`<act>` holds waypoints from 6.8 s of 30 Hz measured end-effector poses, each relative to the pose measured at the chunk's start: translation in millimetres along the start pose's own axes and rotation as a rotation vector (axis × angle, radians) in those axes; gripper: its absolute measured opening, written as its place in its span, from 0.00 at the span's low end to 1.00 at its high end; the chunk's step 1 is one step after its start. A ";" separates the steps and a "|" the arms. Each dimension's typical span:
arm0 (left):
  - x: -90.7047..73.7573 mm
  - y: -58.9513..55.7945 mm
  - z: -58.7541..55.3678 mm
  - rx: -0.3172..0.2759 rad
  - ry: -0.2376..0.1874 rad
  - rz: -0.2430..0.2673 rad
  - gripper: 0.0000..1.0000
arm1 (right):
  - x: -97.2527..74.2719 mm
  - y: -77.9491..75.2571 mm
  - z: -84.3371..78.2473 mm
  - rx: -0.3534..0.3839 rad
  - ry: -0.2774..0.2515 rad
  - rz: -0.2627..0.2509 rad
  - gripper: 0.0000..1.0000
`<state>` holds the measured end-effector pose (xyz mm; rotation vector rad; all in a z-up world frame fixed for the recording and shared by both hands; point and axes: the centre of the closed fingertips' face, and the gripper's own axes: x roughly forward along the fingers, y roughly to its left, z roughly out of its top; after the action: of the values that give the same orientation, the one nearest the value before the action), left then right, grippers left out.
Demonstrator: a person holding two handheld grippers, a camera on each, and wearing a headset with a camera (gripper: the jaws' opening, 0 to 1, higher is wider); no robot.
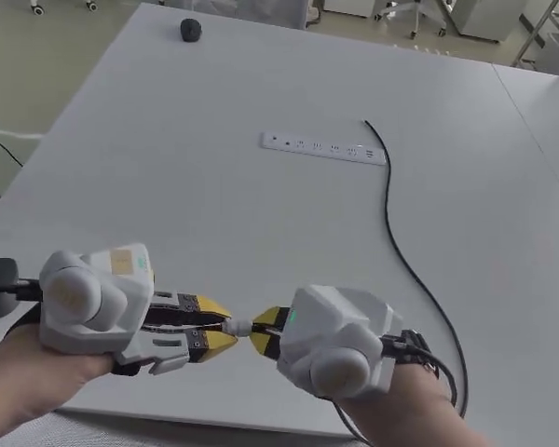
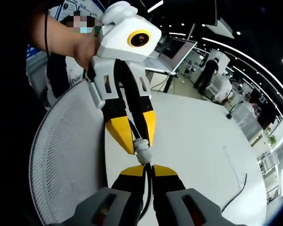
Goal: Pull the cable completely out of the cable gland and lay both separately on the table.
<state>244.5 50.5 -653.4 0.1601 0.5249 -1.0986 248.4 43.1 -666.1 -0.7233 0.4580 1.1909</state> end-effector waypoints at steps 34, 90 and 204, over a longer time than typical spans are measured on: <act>7.4 3.4 11.5 0.045 -0.008 0.000 0.15 | -3.2 -23.0 -69.3 0.742 -0.027 -0.040 0.00; 7.4 1.7 13.5 0.029 -0.016 0.004 0.16 | -2.7 -12.2 -7.0 0.247 -0.030 -0.019 0.00; 0.2 21.1 28.6 0.039 -0.053 0.033 0.15 | 5.4 -43.8 -40.0 0.613 -0.044 -0.047 0.00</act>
<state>272.4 49.2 -631.5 0.1726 0.4528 -1.0782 293.4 9.6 -686.0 -0.1774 0.7219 0.9458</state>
